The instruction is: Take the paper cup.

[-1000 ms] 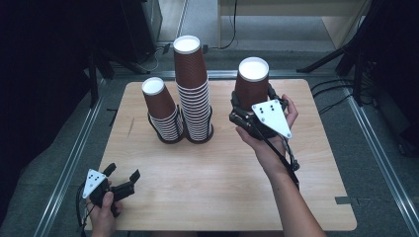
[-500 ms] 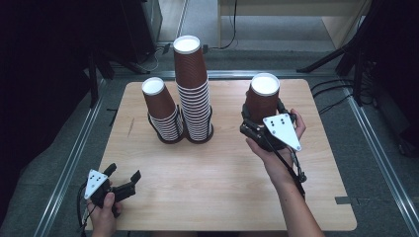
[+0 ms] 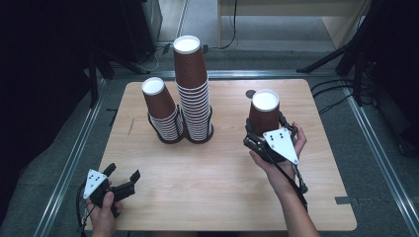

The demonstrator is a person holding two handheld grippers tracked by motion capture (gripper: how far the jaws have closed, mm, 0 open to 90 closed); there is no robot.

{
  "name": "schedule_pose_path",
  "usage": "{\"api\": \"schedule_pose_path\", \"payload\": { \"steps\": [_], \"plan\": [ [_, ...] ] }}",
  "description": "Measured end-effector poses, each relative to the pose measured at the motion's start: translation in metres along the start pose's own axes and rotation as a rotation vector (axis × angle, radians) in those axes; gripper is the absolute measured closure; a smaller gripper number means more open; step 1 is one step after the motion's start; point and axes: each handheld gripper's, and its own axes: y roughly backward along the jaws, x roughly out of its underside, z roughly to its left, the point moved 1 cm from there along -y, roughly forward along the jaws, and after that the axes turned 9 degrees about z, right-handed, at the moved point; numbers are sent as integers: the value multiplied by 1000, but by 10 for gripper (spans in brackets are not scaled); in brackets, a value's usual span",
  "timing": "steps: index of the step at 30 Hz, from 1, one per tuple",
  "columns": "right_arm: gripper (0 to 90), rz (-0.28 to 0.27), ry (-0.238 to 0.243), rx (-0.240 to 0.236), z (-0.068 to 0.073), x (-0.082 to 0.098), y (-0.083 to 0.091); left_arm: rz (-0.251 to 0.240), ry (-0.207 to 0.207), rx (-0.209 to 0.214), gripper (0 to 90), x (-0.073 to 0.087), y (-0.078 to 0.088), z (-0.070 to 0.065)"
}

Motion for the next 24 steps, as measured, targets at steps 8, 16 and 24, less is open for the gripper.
{"api": "schedule_pose_path", "payload": {
  "steps": [8,16,24],
  "plan": [
    [130,25,35,7,1,25,5,3,-4,1,20,-5,0,-6],
    [131,38,80,-34,0,44,7,-12,-33,42,20,-18,-5,-24],
    [131,47,133,-60,6,55,8,-23,-56,110,20,-33,-21,-51]
  ]
}}
